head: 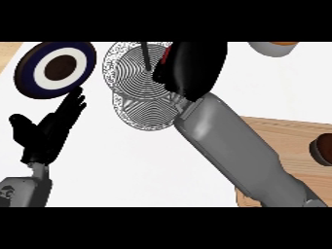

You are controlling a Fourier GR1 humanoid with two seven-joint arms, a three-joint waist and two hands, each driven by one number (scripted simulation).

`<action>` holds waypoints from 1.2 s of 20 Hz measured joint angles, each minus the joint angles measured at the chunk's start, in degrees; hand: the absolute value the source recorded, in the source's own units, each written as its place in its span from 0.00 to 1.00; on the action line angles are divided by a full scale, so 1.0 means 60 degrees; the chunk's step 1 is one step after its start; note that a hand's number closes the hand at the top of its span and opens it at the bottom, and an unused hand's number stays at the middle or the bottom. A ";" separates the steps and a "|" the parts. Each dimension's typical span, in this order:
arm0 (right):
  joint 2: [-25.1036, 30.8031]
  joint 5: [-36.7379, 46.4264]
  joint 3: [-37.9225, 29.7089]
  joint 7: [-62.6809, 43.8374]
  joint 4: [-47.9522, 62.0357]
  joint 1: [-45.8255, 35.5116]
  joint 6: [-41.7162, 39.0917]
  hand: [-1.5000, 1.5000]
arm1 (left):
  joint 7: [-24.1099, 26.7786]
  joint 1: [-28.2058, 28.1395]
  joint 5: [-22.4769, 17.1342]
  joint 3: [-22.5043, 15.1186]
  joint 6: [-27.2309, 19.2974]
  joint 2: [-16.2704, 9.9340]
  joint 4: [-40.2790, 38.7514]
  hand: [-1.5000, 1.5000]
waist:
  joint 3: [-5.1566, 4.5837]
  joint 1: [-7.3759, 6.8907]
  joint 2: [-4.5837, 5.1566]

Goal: Pick the tomato from the cutting board and place it in the tiered basket

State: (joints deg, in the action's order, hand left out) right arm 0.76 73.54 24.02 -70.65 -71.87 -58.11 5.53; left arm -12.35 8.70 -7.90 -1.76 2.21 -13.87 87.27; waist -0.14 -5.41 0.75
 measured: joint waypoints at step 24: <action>-0.0012 0.0329 -0.1912 0.0706 0.1360 -0.1234 0.4298 0.00 | -0.0063 -0.0004 -0.0001 0.0122 0.0025 0.0013 -0.0017 0.50 | 0.0021 0.0101 -0.0030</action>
State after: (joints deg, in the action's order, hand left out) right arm 0.69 75.51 12.55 -66.41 -63.71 -65.51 31.32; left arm -12.72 8.68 -7.91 -1.03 2.37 -13.79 87.17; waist -0.02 -4.80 0.57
